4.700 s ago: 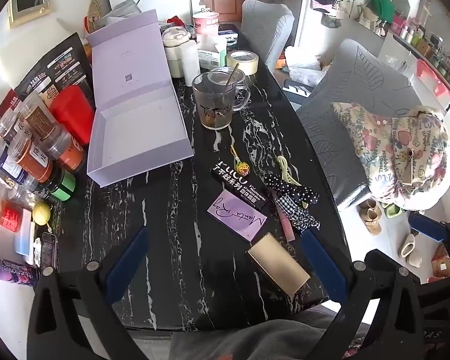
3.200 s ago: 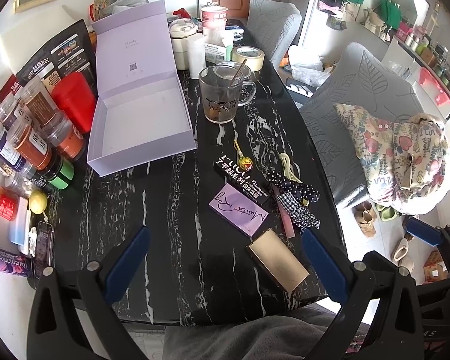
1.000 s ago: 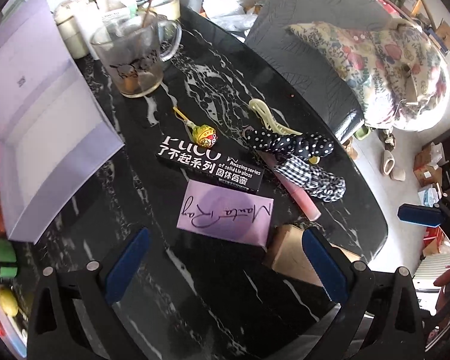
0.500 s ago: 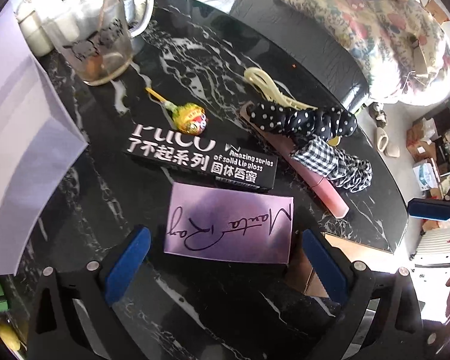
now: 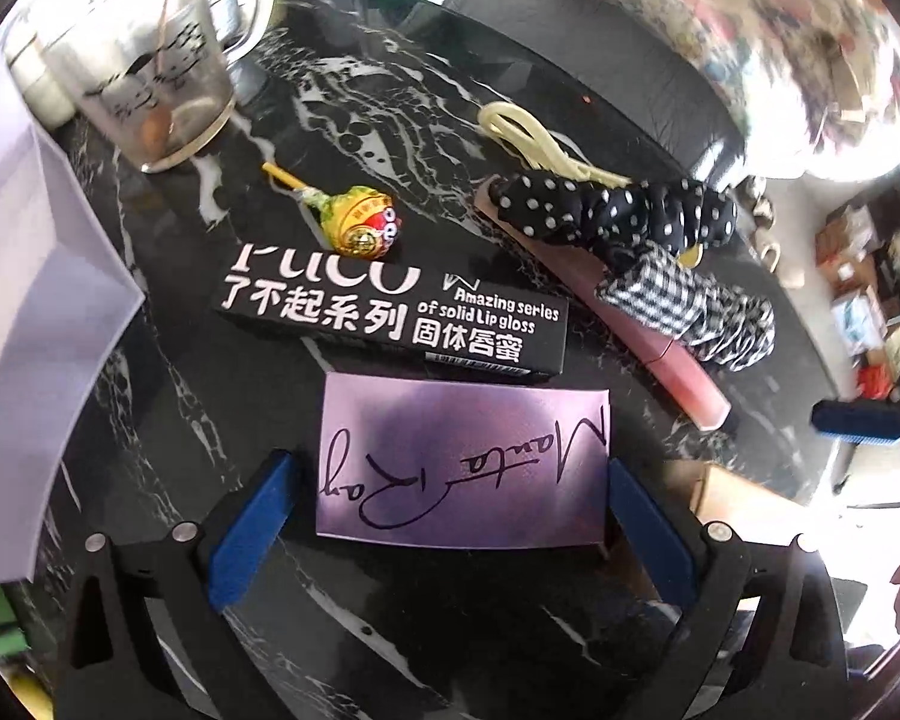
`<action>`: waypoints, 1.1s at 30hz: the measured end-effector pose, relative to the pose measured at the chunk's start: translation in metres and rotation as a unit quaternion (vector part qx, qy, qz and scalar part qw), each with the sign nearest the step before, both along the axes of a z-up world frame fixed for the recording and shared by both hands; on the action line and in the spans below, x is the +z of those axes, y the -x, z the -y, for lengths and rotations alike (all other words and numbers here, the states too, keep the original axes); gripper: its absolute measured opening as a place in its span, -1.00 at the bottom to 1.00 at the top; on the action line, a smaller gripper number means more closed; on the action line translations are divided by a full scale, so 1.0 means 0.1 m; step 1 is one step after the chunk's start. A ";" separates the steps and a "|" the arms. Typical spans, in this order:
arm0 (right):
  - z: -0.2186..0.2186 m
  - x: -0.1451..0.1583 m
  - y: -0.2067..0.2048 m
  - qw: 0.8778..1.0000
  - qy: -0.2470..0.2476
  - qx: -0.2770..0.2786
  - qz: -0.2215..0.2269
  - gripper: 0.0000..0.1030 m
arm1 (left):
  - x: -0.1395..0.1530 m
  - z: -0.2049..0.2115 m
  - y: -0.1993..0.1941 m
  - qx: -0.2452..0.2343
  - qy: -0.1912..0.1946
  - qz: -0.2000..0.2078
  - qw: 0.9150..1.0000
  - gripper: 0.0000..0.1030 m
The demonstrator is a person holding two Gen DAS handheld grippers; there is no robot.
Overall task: Organize rigid objects
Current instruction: 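Grasp the purple signed card with the left gripper while the right gripper approaches the gingham scrunchie, then grasp the gingham scrunchie with the right gripper and lift it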
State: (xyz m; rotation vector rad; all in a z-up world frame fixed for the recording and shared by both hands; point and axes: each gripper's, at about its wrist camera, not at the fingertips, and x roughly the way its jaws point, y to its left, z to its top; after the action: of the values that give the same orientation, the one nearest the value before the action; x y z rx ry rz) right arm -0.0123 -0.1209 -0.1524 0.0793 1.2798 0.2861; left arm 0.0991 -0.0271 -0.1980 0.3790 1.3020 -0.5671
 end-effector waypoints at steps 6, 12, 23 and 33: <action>0.11 0.02 -0.03 1.000 0.011 -0.011 0.010 1.00 | -0.06 0.14 0.03 -0.004 -0.006 0.024 1.000 0.95; 0.35 0.13 -0.18 0.998 0.007 -0.050 0.038 0.98 | -0.05 0.04 0.02 0.004 0.001 0.031 1.000 0.80; 0.43 -0.08 -0.55 0.998 0.002 -0.058 0.034 0.53 | 0.03 -0.47 -0.14 0.064 0.028 -0.009 0.998 0.81; 0.39 -0.27 -0.68 1.000 -0.017 -0.003 0.019 -0.40 | 0.24 -0.69 -0.05 0.140 0.026 -0.021 0.990 0.81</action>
State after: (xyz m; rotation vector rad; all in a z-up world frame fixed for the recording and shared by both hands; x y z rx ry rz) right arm 0.0560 -0.1596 -0.1797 0.1058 1.2379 0.3034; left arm 0.1044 0.0422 -0.1744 0.1379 1.3510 -0.3731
